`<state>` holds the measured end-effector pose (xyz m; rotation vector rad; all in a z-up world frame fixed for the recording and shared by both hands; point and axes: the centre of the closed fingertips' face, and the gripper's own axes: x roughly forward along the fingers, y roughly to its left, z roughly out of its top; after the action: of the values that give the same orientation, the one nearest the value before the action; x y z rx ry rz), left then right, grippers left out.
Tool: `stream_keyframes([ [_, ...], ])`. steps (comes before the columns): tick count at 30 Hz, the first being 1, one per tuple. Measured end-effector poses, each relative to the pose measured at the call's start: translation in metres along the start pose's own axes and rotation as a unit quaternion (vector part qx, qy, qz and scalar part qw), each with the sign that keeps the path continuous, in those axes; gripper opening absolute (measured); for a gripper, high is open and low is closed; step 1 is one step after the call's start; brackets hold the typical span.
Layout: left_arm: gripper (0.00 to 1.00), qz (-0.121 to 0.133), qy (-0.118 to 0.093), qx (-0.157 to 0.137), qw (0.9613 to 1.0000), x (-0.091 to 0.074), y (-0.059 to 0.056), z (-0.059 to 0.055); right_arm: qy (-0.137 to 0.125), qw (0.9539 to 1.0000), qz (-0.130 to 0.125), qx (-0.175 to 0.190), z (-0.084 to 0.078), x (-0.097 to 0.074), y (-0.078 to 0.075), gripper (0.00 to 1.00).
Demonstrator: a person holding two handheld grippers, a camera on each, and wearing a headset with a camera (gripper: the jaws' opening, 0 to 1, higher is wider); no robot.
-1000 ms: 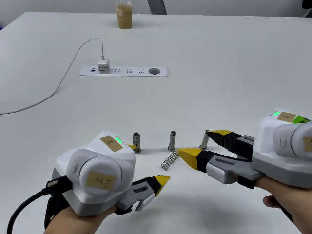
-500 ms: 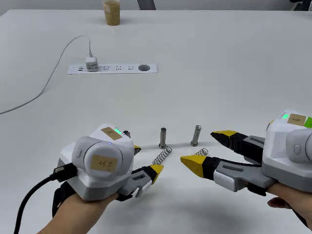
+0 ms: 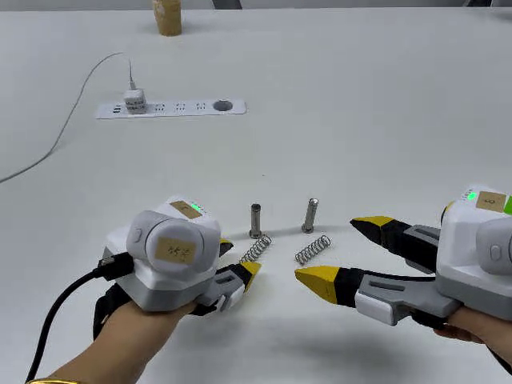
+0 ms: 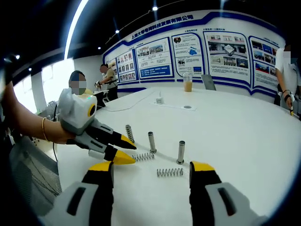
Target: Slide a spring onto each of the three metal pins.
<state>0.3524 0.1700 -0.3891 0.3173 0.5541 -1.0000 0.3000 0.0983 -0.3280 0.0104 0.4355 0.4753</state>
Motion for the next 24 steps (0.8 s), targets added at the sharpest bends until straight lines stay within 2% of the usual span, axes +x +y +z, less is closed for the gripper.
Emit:
stream_keyframes([
  [5,0.23,0.001,0.011,0.009,0.9999,0.006,0.001,-0.004,0.001,1.0000,-0.002,0.001,-0.003,-0.004,-0.002,0.68],
  [9,0.22,-0.003,0.012,0.001,0.9999,0.008,0.000,-0.004,0.002,1.0000,-0.002,0.003,-0.005,-0.006,-0.002,0.70],
  [17,0.17,-0.007,0.022,0.021,0.9995,0.011,-0.003,-0.006,0.003,0.9999,-0.007,0.008,-0.008,-0.009,-0.004,0.71],
  [24,0.12,-0.012,0.027,0.026,0.9992,0.013,-0.005,-0.006,0.006,0.9999,-0.010,0.009,-0.010,-0.010,-0.005,0.71],
])
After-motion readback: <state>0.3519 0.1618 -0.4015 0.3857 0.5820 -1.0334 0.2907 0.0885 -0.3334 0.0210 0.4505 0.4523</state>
